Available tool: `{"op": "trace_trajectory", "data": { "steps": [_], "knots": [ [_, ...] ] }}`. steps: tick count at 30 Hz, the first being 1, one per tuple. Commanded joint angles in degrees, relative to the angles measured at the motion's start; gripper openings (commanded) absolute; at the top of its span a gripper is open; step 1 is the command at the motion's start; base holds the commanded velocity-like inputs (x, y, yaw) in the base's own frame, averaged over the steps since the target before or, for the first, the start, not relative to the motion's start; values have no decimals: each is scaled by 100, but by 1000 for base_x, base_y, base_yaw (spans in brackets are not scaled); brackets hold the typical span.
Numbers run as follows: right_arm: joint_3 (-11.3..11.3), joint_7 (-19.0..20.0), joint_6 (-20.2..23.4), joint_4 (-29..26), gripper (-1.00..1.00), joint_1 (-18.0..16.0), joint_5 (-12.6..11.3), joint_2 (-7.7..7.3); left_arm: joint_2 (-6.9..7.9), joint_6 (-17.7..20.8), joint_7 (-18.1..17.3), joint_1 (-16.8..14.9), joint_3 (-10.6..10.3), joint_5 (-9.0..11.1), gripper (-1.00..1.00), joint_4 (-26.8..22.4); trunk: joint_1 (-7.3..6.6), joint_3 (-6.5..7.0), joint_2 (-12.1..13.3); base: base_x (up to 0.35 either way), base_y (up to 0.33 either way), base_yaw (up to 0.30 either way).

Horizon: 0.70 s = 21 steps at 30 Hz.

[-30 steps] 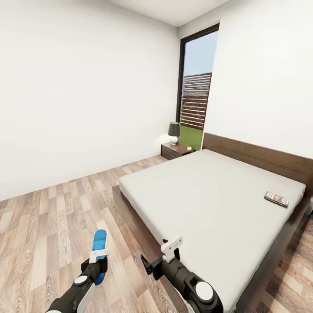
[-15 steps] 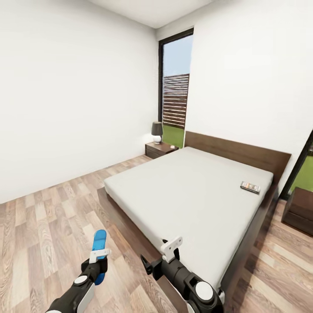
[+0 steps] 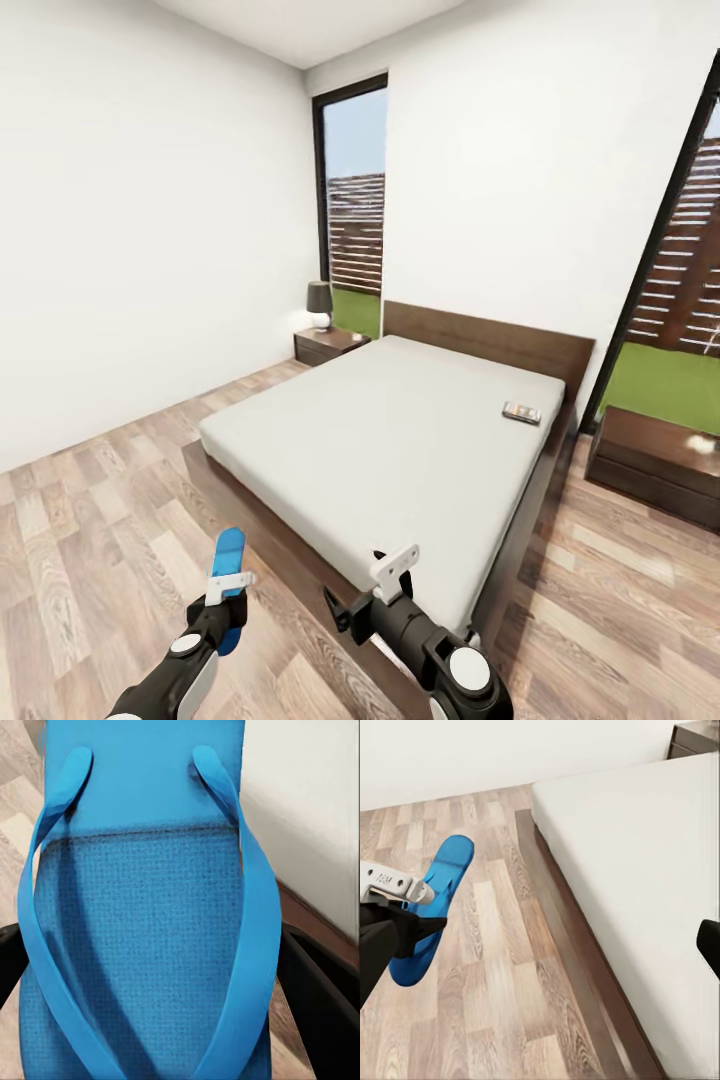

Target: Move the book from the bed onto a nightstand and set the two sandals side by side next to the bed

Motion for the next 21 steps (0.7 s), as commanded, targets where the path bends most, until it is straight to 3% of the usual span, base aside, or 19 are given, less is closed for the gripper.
{"op": "trace_trajectory", "data": {
  "steps": [1,21],
  "knots": [
    [-1,20,33,-6,100,-5,7,3,2,-18,8,-3,-9,46,-100,1,2,-7,-8,-16,7,-285],
    [2,20,35,-6,100,-5,7,-1,2,-19,8,-3,-14,33,-100,1,2,51,-8,-3,1,-282]
  ]
}}
